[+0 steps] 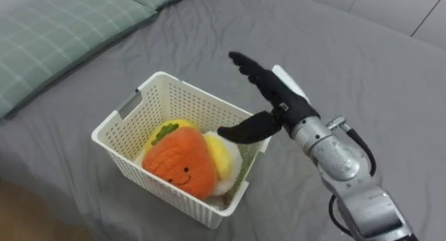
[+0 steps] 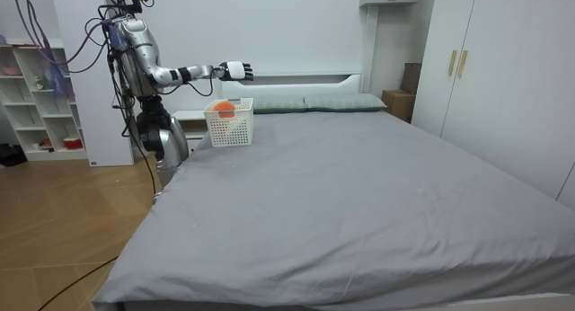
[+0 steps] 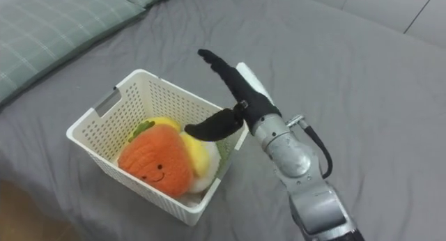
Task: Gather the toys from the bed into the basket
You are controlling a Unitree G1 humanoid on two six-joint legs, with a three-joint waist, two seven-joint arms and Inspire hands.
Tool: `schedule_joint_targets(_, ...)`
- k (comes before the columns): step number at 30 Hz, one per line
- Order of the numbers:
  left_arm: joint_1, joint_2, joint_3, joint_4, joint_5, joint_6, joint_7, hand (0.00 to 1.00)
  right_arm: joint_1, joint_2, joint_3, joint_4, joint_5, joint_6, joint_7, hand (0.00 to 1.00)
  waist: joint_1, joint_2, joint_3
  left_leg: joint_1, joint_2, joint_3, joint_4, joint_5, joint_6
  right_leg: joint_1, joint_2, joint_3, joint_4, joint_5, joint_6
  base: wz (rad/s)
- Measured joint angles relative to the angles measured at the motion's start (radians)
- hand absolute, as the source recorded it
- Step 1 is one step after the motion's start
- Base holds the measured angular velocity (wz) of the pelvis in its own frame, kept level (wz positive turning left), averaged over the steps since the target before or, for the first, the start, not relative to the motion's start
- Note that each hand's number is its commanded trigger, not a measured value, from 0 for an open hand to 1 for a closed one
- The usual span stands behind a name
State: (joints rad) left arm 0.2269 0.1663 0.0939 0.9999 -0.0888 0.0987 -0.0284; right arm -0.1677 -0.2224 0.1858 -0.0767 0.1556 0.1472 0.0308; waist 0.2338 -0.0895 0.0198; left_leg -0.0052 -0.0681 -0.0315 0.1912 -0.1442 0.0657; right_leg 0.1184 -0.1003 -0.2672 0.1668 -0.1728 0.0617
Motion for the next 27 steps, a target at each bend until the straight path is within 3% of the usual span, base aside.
schedule_joint_targets(4, 0.029, -0.002, 0.004, -0.012, -0.019, -0.002, 0.001, 0.0, 0.002, -0.001, -0.07, 0.031, 0.25, -0.032, -0.054, 0.0, -0.061, 0.008, 0.0019, -0.002, 0.002, 0.007, 0.004, -0.002, 0.002, -0.002, 0.0, 0.002, 0.0, 0.001, 0.0, -0.02)
schedule_joint_targets(8, 0.065, -0.005, 0.024, -0.009, -0.032, -0.017, 0.001, 0.0, 0.068, -0.01, -0.202, 0.093, 0.476, -0.051, -0.087, 0.0, -0.122, 0.017, -0.0062, 0.0, 0.006, 0.032, 0.007, -0.006, 0.005, -0.009, 0.001, 0.027, 0.002, 0.003, 0.001, -0.15)
schedule_joint_targets(9, 0.076, -0.005, 0.024, -0.007, -0.036, -0.017, 0.001, 0.0, 0.083, -0.012, -0.238, 0.123, 0.513, -0.052, -0.106, 0.0, -0.146, 0.024, -0.0146, 0.0, 0.006, 0.041, 0.006, -0.008, 0.006, -0.016, 0.0, 0.032, 0.004, 0.004, 0.002, -0.24)
schedule_joint_targets(10, 0.08, -0.006, 0.024, -0.006, -0.037, -0.018, 0.001, 0.0, 0.088, -0.012, -0.258, 0.139, 0.52, -0.052, -0.115, 0.0, -0.156, 0.028, -0.0166, 0.001, 0.007, 0.047, 0.006, -0.008, 0.006, -0.018, 0.0, 0.038, 0.004, 0.005, 0.003, -0.24)
schedule_joint_targets(12, 0.094, -0.008, 0.048, 0.003, -0.038, -0.019, 0.002, 0.0, 0.115, -0.013, -0.331, 0.224, 0.568, -0.076, -0.154, 0.0, -0.188, 0.039, -0.0195, 0.019, 0.009, 0.069, -0.005, -0.008, 0.007, -0.011, 0.001, 0.059, 0.004, 0.005, 0.003, -0.29)
schedule_joint_targets(14, 0.104, -0.008, 0.064, 0.003, -0.038, -0.021, 0.002, 0.0, 0.143, -0.013, -0.367, 0.273, 0.6, -0.082, -0.193, 0.0, -0.205, 0.039, -0.0219, 0.035, 0.014, 0.085, -0.018, -0.01, 0.006, -0.005, 0.003, 0.072, 0.005, 0.005, 0.003, -0.26)
schedule_joint_targets(17, 0.098, -0.008, 0.082, 0.001, -0.037, -0.021, 0.002, 0.0, 0.154, -0.02, -0.421, 0.358, 0.687, -0.086, -0.228, 0.0, -0.258, 0.038, -0.0227, 0.037, 0.02, 0.098, -0.018, -0.012, 0.005, -0.007, 0.007, 0.079, 0.003, 0.008, -0.001, -0.15)
schedule_joint_targets(20, 0.098, -0.008, 0.09, -0.007, -0.038, -0.02, 0.002, 0.0, 0.198, -0.022, -0.493, 0.396, 0.825, -0.089, -0.277, 0.0, -0.272, 0.038, -0.0222, 0.051, 0.026, 0.116, -0.02, -0.018, 0.001, -0.005, 0.015, 0.107, 0.005, 0.008, -0.002, -0.2)
schedule_joint_targets(22, 0.099, -0.004, 0.09, -0.008, -0.04, -0.019, 0.003, 0.0, 0.211, -0.039, -0.495, 0.462, 0.905, -0.114, -0.281, 0.0, -0.291, 0.037, -0.0217, 0.057, 0.029, 0.126, -0.02, -0.021, 0.0, -0.003, 0.017, 0.115, 0.004, 0.009, -0.002, -0.16)
schedule_joint_targets(27, 0.092, -0.002, 0.118, -0.012, -0.035, -0.02, 0.003, 0.0, 0.273, -0.037, -0.574, 0.749, 1.034, -0.135, -0.275, 0.0, -0.314, 0.038, -0.0223, 0.071, 0.039, 0.149, -0.02, -0.033, -0.004, 0.0, 0.026, 0.142, 0.004, 0.01, -0.004, -0.15)
